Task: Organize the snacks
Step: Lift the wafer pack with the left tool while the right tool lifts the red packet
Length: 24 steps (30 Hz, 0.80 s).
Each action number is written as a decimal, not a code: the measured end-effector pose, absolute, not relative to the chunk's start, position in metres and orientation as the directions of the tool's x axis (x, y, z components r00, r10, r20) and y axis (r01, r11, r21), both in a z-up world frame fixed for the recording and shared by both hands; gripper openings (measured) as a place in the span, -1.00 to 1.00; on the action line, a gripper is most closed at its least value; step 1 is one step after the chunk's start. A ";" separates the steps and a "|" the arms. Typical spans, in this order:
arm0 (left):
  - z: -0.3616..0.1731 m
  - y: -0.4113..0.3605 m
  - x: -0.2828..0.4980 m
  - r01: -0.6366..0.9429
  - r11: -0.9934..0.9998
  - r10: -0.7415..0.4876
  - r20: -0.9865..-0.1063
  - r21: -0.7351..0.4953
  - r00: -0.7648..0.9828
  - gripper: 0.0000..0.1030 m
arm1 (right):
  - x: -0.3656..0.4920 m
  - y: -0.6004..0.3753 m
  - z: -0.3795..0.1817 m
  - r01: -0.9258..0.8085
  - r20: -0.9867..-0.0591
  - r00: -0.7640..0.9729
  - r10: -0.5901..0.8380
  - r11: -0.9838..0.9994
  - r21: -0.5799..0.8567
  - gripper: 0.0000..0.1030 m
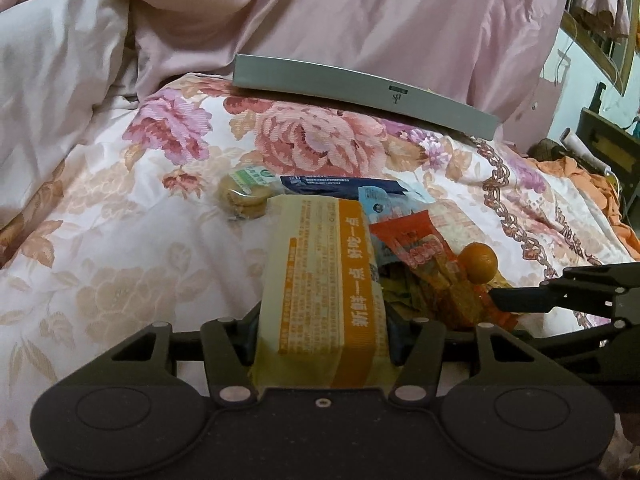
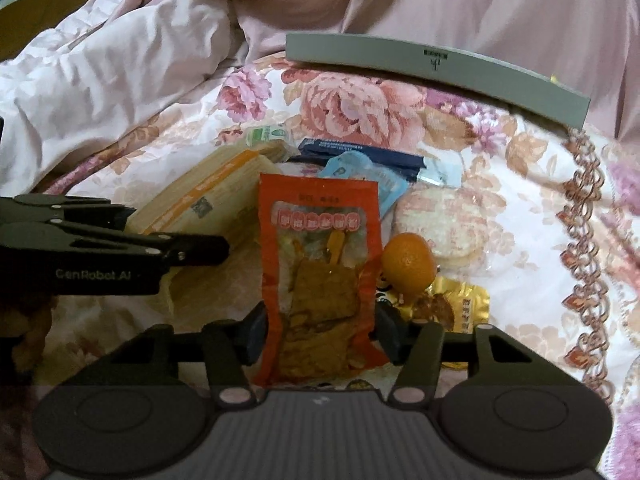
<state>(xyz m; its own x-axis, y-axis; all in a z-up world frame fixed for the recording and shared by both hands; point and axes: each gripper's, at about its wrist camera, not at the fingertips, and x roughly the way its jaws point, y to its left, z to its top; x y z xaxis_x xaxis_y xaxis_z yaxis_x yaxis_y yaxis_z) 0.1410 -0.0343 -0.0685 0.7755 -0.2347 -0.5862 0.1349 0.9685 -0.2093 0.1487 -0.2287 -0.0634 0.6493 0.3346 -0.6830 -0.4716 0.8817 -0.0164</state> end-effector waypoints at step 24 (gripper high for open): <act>-0.068 -0.033 0.134 0.129 0.965 -0.240 -0.576 -0.227 0.782 0.11 | 0.156 -0.234 -0.066 -0.461 -0.686 0.654 0.319 0.887 -0.026 0.04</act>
